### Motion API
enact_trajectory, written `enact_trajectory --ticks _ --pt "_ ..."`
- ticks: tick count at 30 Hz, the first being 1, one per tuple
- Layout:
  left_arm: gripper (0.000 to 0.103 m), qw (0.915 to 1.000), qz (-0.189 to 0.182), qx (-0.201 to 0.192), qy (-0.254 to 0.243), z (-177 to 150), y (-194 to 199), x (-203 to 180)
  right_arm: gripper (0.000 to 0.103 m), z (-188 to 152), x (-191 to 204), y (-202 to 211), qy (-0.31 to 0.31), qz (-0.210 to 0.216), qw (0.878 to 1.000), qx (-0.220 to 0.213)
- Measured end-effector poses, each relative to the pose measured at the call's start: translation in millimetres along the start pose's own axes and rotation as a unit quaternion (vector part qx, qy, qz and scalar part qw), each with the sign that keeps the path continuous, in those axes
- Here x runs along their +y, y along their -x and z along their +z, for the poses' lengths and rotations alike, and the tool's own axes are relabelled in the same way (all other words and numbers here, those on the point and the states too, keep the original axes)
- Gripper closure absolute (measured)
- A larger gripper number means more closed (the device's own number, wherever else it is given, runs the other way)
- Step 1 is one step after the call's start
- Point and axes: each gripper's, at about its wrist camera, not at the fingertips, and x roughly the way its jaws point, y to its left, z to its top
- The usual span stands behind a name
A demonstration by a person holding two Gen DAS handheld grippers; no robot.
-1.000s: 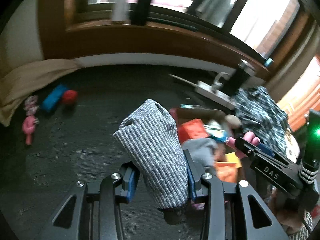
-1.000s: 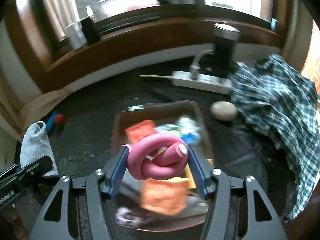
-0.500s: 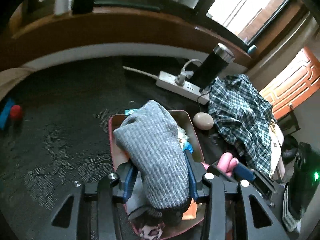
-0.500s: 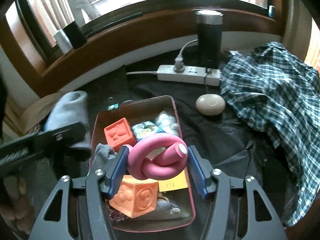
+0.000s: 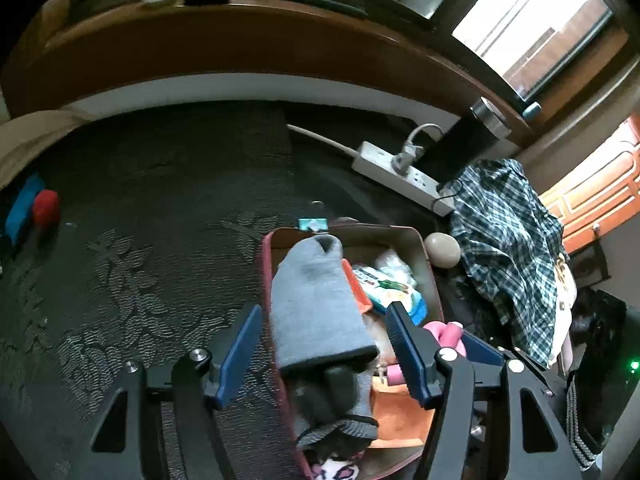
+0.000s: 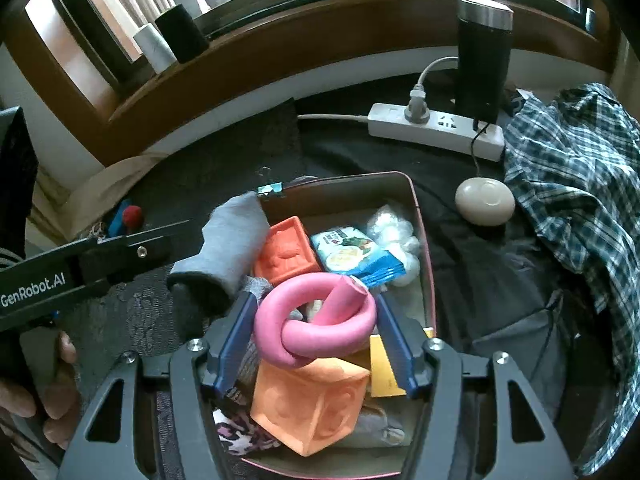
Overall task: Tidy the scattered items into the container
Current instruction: 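Carry the white sock and pink loops over the tray and release both, then move both grippers back toward the remaining pink loop and blue packet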
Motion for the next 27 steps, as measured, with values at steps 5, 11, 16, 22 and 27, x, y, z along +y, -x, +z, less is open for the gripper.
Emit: enact_trajectory --ticks 5,11,16,22,27 --pt "0.037 1.0 0.004 -0.004 0.007 -3 6 10 0.025 4 9 6 0.007 -0.002 1.0 -0.007" --pt "0.037 0.9998 0.006 -0.009 0.017 -8 17 22 0.025 5 25 13 0.021 -0.007 1.0 -0.015" --pt "0.037 0.9995 0.01 -0.017 0.024 -14 31 36 0.025 3 41 17 0.031 -0.011 0.999 -0.017" --pt "0.037 0.9986 0.021 -0.024 0.042 -27 51 63 0.025 -1 70 18 0.049 -0.004 0.999 -0.019" --pt "0.037 0.9967 0.047 -0.041 0.051 -41 77 92 0.025 -5 105 17 0.071 0.008 0.997 -0.015"
